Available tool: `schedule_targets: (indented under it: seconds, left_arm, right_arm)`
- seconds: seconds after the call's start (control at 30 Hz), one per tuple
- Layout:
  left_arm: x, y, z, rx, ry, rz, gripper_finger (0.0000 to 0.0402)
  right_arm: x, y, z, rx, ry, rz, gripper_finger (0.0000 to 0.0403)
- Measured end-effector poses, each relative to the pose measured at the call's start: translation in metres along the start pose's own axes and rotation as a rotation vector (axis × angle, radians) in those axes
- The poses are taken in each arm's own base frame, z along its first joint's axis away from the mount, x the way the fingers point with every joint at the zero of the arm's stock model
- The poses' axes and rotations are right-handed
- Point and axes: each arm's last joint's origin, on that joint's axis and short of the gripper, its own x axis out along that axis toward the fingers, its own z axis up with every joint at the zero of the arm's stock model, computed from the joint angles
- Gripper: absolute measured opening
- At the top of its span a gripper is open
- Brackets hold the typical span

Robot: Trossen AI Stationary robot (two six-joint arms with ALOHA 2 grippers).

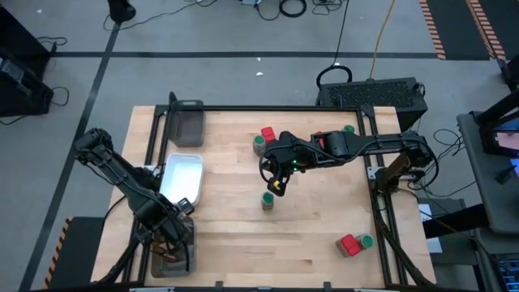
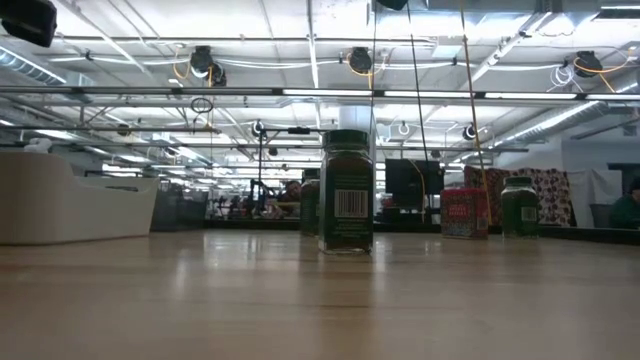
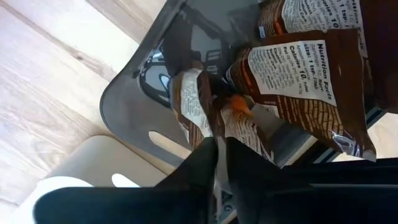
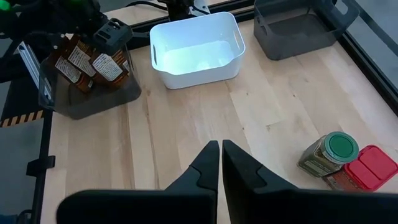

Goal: Sort spices by type
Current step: Put the orange seasoning bag into the bottom black bin, then put the green seasoning bottle into the white bin

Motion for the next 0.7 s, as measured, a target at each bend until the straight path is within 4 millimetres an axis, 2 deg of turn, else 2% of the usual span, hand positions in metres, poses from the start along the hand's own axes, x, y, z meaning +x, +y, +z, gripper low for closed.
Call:
schedule_targets:
  seconds: [0.13, 0.33, 0.57, 0.7]
  left_arm:
    - [-0.002, -0.001, -0.001, -0.002, 0.014, -0.003, 0.0080]
    - [-0.015, -0.003, -0.005, -0.007, 0.046, -0.008, 0.0122]
    - [-0.055, -0.011, -0.013, 0.026, -0.095, 0.013, 0.0139]
    - [-0.085, -0.014, -0.025, 0.030, -0.215, 0.149, 0.0139]
  right_arm:
    - [0.000, 0.000, 0.000, 0.000, 0.000, 0.000, 0.0000]
    - [0.000, 0.000, 0.000, -0.008, 0.001, -0.001, 0.0000]
    - [0.001, -0.006, 0.002, -0.001, 0.000, -0.014, 0.0000]
    - [0.001, -0.009, 0.003, -0.007, -0.002, -0.021, 0.0000]
